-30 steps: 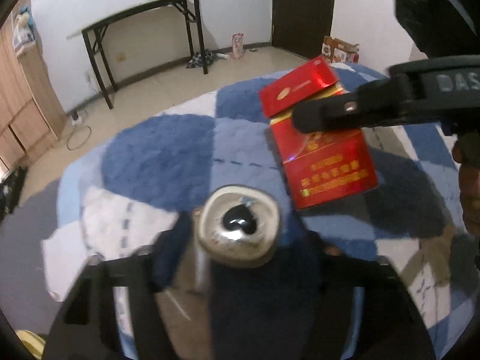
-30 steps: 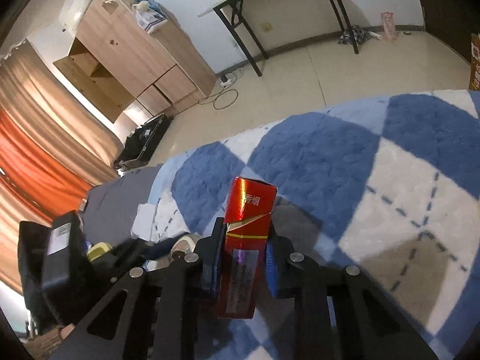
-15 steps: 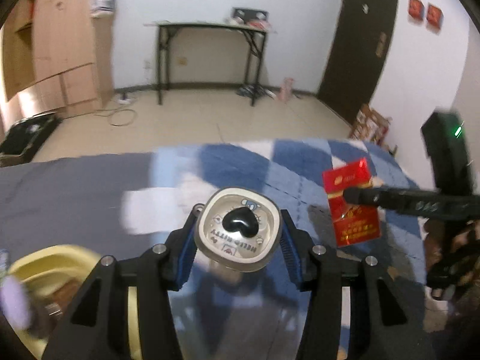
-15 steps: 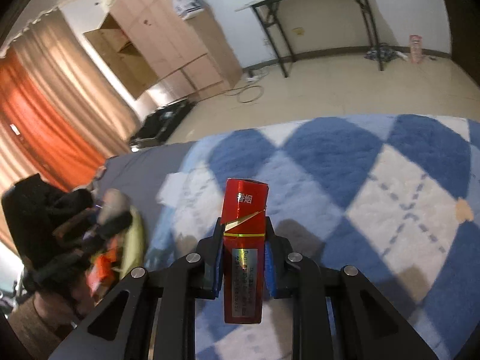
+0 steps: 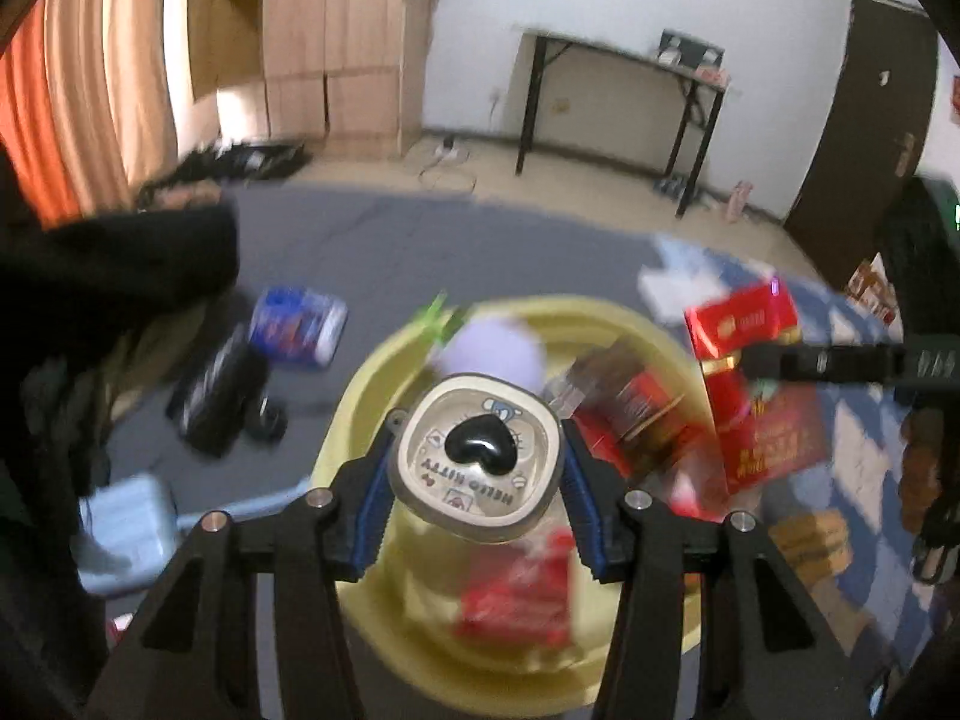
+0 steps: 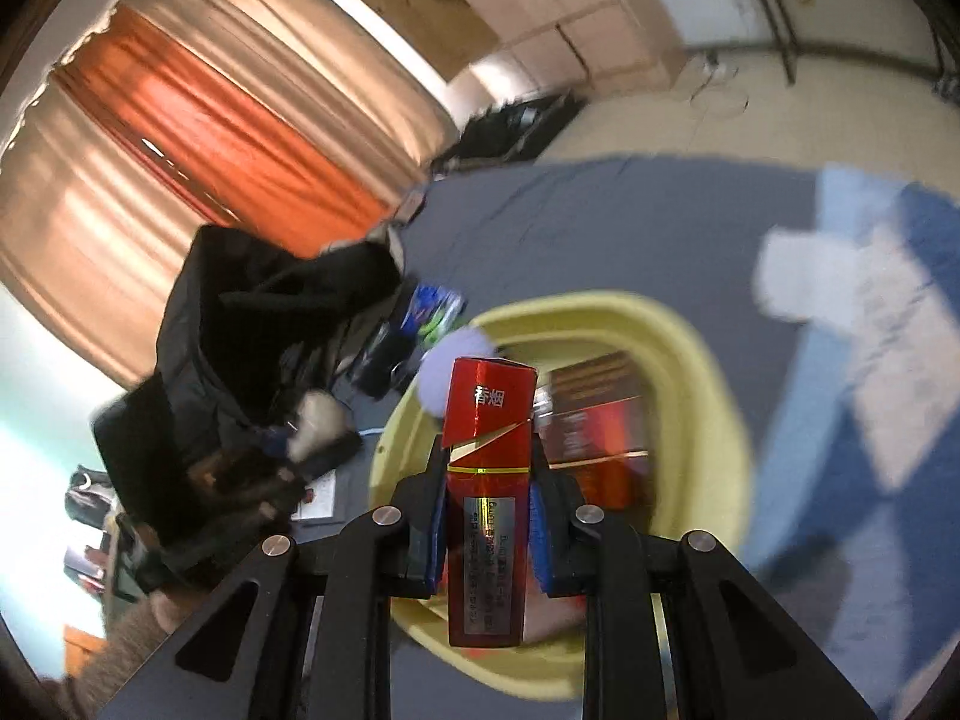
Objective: Organize rigid objects
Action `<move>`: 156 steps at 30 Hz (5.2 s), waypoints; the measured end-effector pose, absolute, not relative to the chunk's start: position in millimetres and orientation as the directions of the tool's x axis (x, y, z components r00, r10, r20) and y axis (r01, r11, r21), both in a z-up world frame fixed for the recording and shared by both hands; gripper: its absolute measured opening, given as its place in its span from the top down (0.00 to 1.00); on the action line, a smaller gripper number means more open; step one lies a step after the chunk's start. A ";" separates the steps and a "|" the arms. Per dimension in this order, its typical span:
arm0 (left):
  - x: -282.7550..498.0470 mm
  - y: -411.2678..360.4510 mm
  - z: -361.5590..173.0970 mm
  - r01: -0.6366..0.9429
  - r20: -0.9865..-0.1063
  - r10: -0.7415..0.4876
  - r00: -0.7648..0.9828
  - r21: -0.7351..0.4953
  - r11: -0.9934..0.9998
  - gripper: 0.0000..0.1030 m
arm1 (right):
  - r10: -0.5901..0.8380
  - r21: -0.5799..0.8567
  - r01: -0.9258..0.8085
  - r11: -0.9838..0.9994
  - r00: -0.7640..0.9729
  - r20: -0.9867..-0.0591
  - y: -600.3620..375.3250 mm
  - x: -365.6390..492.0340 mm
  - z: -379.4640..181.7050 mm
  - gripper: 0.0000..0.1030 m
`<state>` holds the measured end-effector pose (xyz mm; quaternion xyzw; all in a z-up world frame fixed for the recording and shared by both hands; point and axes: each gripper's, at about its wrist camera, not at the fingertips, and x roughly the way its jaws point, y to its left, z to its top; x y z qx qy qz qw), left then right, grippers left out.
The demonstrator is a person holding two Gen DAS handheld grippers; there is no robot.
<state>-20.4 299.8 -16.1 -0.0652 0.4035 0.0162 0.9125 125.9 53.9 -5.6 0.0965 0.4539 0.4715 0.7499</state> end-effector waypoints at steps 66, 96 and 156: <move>-87.4 149.5 -114.7 -0.464 -0.808 0.263 0.527 -0.013 0.886 0.00 | 0.619 -0.033 -0.924 0.382 0.283 -0.732 -11.6 82.4 -116.2 0.00; -82.8 149.9 -116.3 -0.500 -0.803 0.274 0.529 -0.034 0.865 0.00 | 0.592 -0.094 -0.918 0.385 0.323 -0.738 -6.4 77.2 -117.1 0.00; -83.2 150.1 -116.0 -0.500 -0.803 0.274 0.529 -0.034 0.865 0.00 | 0.592 -0.093 -0.918 0.385 0.323 -0.738 -6.4 77.3 -117.1 0.00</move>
